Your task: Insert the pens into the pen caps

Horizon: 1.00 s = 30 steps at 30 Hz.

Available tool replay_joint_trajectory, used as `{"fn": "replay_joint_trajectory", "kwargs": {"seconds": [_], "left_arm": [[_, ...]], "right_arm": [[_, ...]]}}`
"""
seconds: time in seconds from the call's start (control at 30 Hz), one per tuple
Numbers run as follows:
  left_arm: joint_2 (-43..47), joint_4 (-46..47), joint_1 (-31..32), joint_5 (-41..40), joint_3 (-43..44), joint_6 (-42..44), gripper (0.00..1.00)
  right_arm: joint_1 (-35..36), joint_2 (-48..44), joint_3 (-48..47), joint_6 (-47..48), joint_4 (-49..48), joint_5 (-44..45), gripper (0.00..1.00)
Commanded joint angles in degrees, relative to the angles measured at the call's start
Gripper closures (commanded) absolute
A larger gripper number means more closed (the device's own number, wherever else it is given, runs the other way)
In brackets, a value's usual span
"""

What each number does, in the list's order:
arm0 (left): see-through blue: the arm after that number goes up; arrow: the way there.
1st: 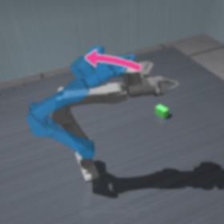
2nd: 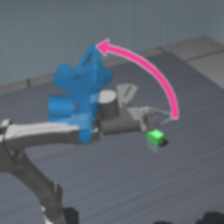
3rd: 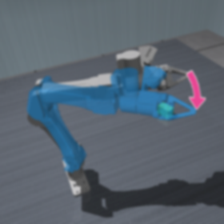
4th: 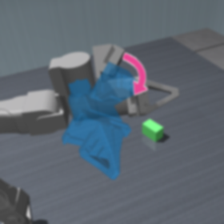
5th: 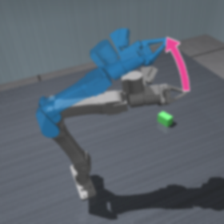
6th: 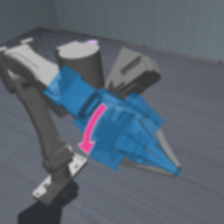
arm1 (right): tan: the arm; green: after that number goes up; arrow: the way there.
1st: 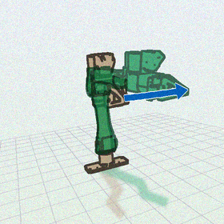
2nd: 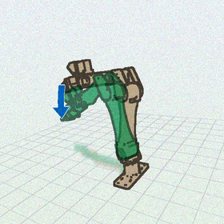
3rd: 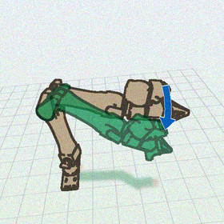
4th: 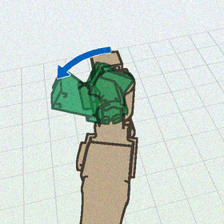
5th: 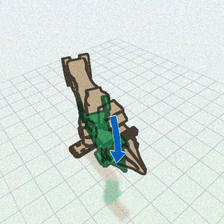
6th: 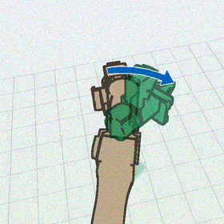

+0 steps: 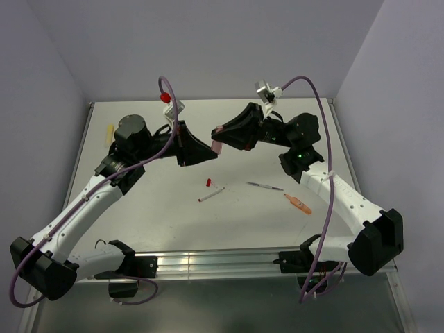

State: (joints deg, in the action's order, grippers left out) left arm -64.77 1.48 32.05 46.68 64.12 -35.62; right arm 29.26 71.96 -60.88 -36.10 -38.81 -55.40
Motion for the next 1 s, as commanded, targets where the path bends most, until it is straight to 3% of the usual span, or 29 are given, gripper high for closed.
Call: {"fn": "replay_joint_trajectory", "kwargs": {"seconds": [0.0, 0.2, 0.27, 0.47, 0.67, 0.97], "left_arm": [[2.8, 18.4, -0.3, -3.3, 9.5, -0.9, 1.00], [3.8, 17.3, -0.3, -2.7, 7.7, 0.7, 1.00], [4.0, 17.1, -0.3, -2.5, 7.5, 1.3, 0.91], [4.0, 15.9, -0.3, -2.6, 7.9, 2.7, 0.87], [4.5, 14.4, -0.2, -3.3, 7.2, 4.0, 0.61], [4.3, 12.0, -0.3, -4.5, 7.0, 5.2, 0.52]], "right_arm": [[2.4, 3.4, 2.4, 1.8, 12.4, -9.2, 1.00], [2.3, 4.2, 0.7, 1.6, 12.8, -8.7, 1.00], [2.1, 4.8, 0.3, 1.2, 12.8, -8.7, 1.00], [1.5, 5.6, 0.1, 0.0, 12.7, -8.8, 1.00], [0.6, 5.5, -0.2, -0.7, 12.7, -9.2, 1.00], [0.0, 4.2, 0.7, -1.1, 12.4, -9.3, 1.00]]}}
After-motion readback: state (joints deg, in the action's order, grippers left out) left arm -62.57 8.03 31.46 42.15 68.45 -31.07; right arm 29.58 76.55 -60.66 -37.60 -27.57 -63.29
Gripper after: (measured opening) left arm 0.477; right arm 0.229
